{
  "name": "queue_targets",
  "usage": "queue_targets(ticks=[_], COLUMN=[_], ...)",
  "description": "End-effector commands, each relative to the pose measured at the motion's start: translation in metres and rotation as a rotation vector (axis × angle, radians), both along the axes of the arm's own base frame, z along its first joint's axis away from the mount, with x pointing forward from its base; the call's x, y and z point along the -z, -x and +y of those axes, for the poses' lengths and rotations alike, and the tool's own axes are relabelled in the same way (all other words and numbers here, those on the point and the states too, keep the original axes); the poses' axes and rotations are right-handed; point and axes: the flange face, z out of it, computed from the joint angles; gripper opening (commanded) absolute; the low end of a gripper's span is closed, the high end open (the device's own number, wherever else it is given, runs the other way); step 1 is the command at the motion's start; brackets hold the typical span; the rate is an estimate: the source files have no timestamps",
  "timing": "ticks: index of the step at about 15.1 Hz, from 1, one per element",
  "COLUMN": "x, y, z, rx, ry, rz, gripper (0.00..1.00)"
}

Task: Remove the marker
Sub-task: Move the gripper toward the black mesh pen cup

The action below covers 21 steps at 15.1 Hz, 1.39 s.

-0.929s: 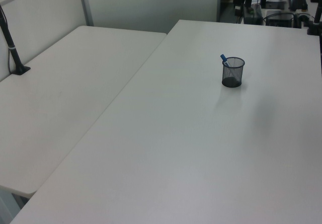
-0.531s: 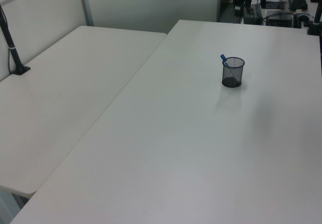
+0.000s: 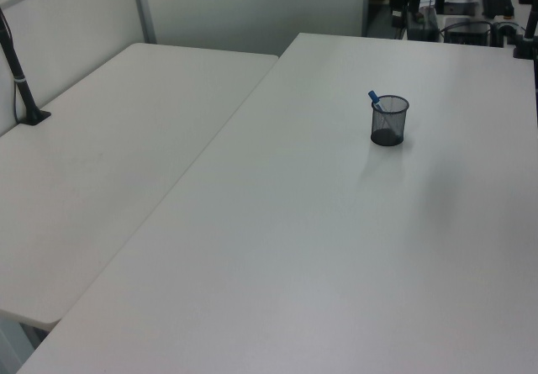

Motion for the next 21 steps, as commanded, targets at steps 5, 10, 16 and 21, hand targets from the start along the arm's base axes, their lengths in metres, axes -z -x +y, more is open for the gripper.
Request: queue_targets(ticks=[5, 10, 16, 21], x=[-0.002, -0.002, 0.016, 0.082], y=[0.002, 0.002, -0.002, -0.022], z=[0.003, -0.004, -0.011, -0.012], rx=[-0.032, -0.111, -0.261, -0.295], ry=[-0.016, -0.009, 0.033, 0.159], rz=[-0.009, -0.005, 0.032, 0.004], gripper=[1.0, 1.0, 1.0, 1.0])
